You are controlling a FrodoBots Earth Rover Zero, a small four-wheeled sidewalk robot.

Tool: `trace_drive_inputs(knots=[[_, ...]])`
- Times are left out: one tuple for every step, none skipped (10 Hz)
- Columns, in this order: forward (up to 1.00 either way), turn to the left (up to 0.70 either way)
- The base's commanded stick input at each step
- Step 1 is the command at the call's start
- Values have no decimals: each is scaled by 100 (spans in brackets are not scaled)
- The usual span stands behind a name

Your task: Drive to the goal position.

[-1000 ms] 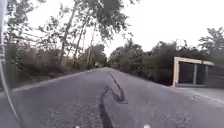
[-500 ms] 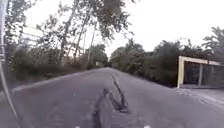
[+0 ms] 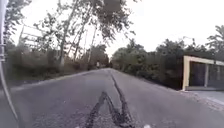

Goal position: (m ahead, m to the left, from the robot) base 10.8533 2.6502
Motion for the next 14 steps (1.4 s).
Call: trace_drive_inputs(knots=[[70,0],[70,0],[70,0],[70,0],[70,0],[70,0],[70,0],[70,0],[70,0],[70,12],[70,35],[70,35],[70,35],[70,35]])
